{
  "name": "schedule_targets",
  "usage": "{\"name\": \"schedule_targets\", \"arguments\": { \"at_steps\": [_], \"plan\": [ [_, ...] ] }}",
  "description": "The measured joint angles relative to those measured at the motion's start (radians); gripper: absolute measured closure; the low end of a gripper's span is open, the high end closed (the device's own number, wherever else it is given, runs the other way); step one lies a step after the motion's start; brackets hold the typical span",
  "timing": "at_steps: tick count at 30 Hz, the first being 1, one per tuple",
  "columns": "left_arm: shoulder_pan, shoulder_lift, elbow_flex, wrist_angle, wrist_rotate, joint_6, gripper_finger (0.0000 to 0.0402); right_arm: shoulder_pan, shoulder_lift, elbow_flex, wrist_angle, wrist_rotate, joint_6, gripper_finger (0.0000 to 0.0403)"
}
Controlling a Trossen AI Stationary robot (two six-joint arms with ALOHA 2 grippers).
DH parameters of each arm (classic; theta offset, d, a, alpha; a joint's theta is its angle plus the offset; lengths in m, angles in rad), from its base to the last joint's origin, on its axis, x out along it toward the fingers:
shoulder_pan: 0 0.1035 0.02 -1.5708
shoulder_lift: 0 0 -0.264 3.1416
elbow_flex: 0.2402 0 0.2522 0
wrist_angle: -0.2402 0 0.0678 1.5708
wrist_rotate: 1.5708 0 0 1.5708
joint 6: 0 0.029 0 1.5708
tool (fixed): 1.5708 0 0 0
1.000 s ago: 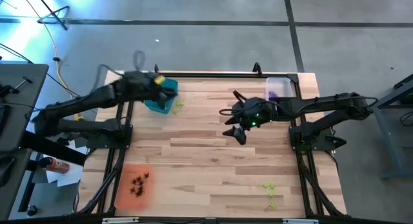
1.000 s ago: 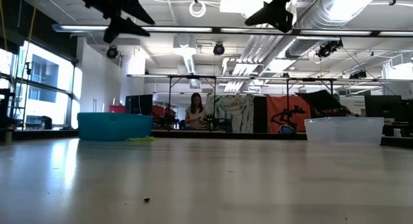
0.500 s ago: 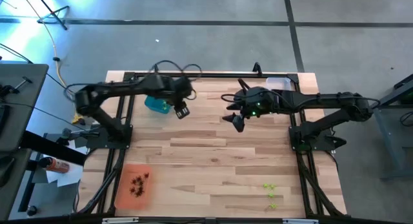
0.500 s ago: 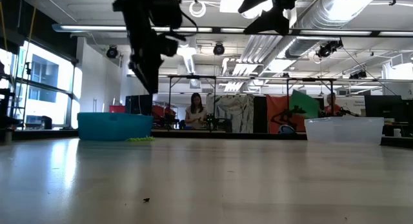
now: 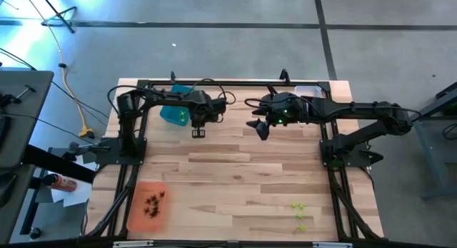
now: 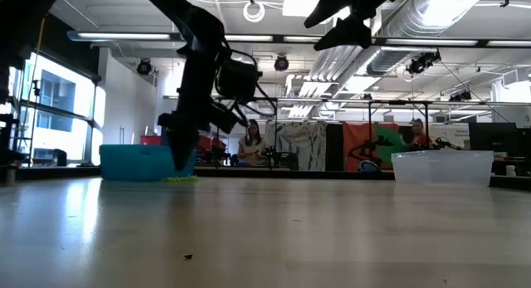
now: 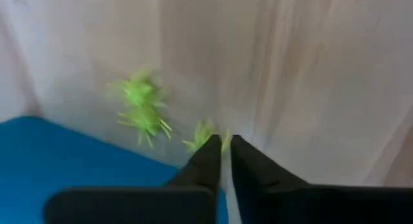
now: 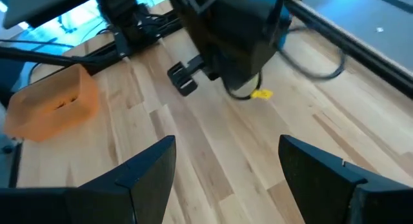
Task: Sort Halloween decoration
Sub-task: Put the green spider toy into the blue bin
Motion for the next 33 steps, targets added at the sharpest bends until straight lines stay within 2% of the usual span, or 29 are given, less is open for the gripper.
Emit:
{"name": "schedule_targets", "arguments": {
  "at_steps": [3,8,19,26,33],
  "plan": [
    [-0.004,0.039,0.006,-0.050,-0.013,0.047,0.0391,0.000,0.000,0.000,0.000,0.010,0.001,0.0134],
    [-0.006,0.078,0.007,-0.054,-0.094,0.103,0.0399,0.000,0.001,0.000,0.005,0.011,-0.005,0.0134],
    [0.003,0.079,-0.008,-0.017,-0.104,0.159,0.0401,0.000,0.001,0.000,0.008,0.011,0.012,0.0134],
    [-0.038,0.075,0.000,0.022,0.006,0.111,0.0401,-0.001,0.002,0.000,0.007,0.015,0.005,0.0134],
    [-0.130,0.074,0.029,0.176,0.122,0.026,0.0401,-0.002,0.002,0.000,0.008,0.056,-0.027,0.0134]
  ]
}}
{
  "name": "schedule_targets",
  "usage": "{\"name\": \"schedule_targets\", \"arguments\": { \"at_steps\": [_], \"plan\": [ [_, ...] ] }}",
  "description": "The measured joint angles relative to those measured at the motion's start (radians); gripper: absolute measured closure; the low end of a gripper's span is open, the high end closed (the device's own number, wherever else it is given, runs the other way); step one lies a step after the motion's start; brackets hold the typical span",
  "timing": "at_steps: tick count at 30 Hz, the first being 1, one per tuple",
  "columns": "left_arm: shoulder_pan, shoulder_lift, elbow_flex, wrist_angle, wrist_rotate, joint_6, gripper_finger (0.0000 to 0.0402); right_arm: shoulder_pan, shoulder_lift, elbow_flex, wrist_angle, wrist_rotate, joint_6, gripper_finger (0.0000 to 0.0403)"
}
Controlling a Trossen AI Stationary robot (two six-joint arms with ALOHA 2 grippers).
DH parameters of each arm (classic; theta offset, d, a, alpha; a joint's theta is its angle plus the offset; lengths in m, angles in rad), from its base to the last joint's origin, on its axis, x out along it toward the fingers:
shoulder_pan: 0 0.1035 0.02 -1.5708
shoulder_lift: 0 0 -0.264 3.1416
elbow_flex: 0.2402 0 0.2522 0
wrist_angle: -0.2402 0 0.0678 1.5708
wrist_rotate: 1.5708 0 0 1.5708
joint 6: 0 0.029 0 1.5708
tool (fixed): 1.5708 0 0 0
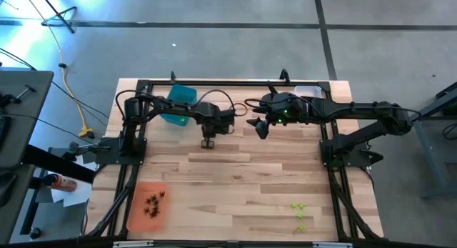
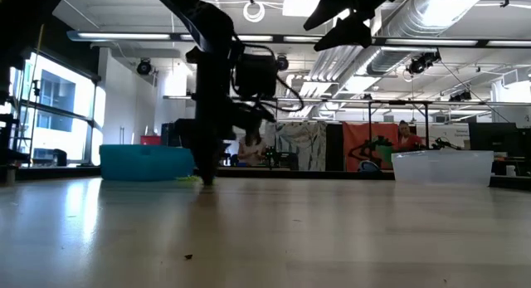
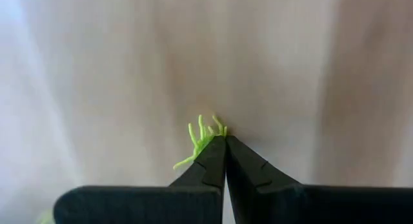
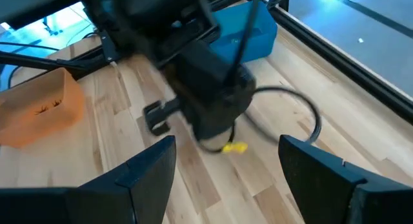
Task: Sort Halloween decoration
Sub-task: Put the green spider toy into the blue bin
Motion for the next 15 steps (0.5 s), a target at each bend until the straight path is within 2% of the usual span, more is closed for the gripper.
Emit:
{"name": "schedule_targets", "arguments": {
  "at_steps": [7,15],
  "plan": [
    [-0.083,0.002,0.000,0.132,0.083,-0.067,0.0401,0.000,0.000,0.000,0.000,0.000,-0.034,0.0134],
    [-0.104,-0.071,-0.003,0.066,0.101,-0.069,0.0401,-0.004,0.000,0.000,0.009,-0.001,-0.083,0.0134]
  ]
}}
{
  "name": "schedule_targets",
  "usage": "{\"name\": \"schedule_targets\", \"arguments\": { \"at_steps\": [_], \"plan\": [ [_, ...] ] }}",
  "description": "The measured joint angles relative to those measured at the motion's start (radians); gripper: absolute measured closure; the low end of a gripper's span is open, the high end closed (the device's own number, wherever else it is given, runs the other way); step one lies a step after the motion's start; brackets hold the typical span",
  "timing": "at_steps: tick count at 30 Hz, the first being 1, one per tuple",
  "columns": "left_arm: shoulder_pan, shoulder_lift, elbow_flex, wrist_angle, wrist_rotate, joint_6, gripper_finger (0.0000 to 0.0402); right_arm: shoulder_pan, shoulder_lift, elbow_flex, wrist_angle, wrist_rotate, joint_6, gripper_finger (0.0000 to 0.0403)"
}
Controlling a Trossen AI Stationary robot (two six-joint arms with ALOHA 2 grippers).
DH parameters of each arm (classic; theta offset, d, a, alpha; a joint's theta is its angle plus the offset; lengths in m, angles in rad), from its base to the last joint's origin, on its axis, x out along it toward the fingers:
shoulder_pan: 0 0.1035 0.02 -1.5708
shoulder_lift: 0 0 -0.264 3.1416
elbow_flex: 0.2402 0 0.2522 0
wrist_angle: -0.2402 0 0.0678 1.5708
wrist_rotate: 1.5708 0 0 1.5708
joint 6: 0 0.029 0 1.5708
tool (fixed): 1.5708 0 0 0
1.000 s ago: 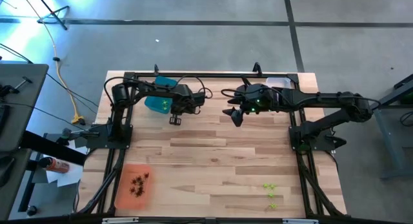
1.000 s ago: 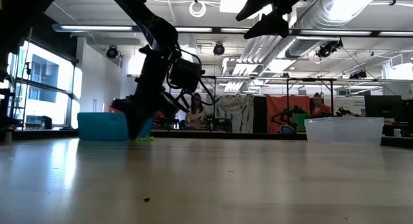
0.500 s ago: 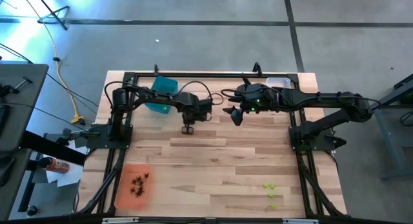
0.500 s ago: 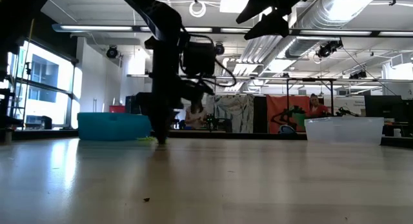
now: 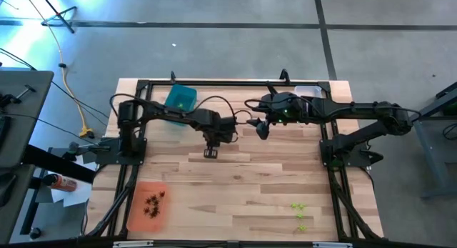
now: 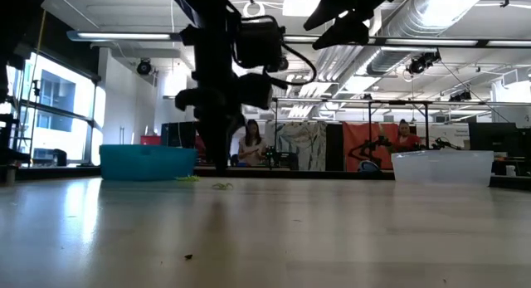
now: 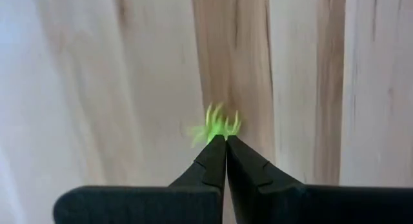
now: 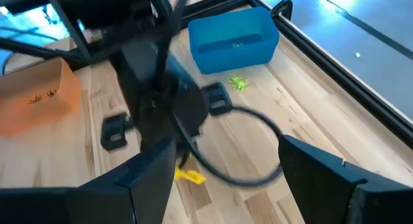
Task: Sort Halloween decoration
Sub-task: Put the green spider toy into the blue bin
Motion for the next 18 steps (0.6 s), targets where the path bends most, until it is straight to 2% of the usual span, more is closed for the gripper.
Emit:
{"name": "schedule_targets", "arguments": {
  "at_steps": [7,14,18],
  "plan": [
    [0.031,-0.120,-0.015,-0.029,0.009,0.000,0.0401,0.000,-0.012,0.000,0.005,-0.001,-0.021,0.0134],
    [0.040,-0.220,-0.184,0.180,0.097,-0.033,0.0387,0.000,-0.013,0.000,-0.017,-0.003,-0.021,0.0134],
    [0.012,-0.262,-0.298,0.309,0.085,0.091,0.0352,0.000,-0.013,0.000,-0.034,-0.003,-0.026,0.0134]
  ]
}}
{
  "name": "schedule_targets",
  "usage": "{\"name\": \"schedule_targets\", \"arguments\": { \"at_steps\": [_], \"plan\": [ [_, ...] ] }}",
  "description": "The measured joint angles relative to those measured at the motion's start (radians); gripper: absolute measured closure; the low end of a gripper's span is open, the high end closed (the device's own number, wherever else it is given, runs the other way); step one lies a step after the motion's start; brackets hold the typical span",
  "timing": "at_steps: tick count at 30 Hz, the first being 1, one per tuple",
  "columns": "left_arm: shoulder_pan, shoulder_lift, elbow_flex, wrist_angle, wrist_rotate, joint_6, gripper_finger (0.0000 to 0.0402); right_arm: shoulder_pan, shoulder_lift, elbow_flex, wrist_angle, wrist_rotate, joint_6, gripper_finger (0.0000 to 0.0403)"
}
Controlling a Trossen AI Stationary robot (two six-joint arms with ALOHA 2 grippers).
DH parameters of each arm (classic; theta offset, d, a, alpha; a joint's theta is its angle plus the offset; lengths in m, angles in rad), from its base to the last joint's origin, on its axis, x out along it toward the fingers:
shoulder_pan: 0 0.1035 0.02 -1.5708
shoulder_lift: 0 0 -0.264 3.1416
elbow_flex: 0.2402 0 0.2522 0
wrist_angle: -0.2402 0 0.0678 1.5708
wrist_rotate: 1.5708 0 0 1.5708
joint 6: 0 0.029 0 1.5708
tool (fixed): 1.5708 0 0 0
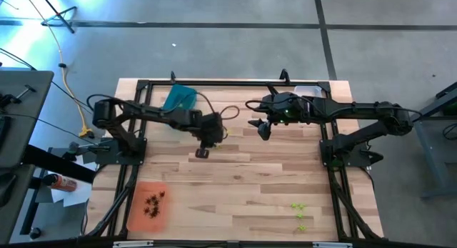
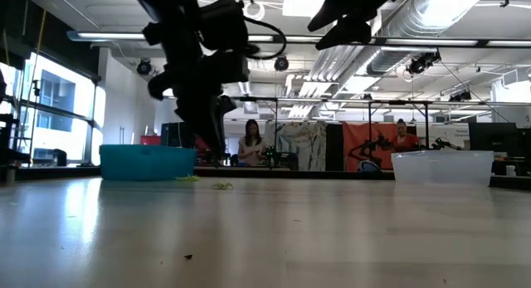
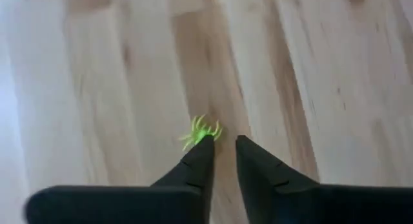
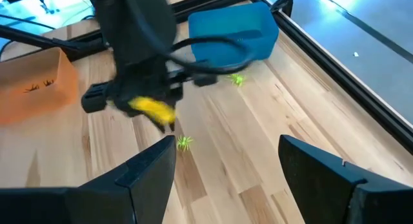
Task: Sort Halloween decoration
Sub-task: Put the green spider toy into the blue bin
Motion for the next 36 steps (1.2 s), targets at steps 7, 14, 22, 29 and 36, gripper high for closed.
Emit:
{"name": "schedule_targets", "arguments": {
  "at_steps": [7,14,22,29,36],
  "plan": [
    [-0.023,0.027,-0.058,0.135,-0.087,0.166,0.0259,-0.002,0.000,0.000,0.001,0.000,-0.008,0.0134],
    [-0.011,0.082,-0.058,0.155,-0.073,0.199,0.0203,-0.002,0.000,0.000,0.002,0.047,0.040,0.0134],
    [0.003,0.156,-0.054,0.166,-0.055,0.134,0.0210,-0.002,0.000,0.000,0.008,0.056,0.068,0.0134],
    [0.003,0.166,-0.055,0.165,-0.024,0.110,0.0246,-0.002,0.000,0.000,0.010,0.056,0.087,0.0134],
    [0.015,0.165,-0.057,0.173,0.050,0.023,0.0387,-0.002,0.000,0.000,0.010,0.056,0.088,0.0134]
  ]
}}
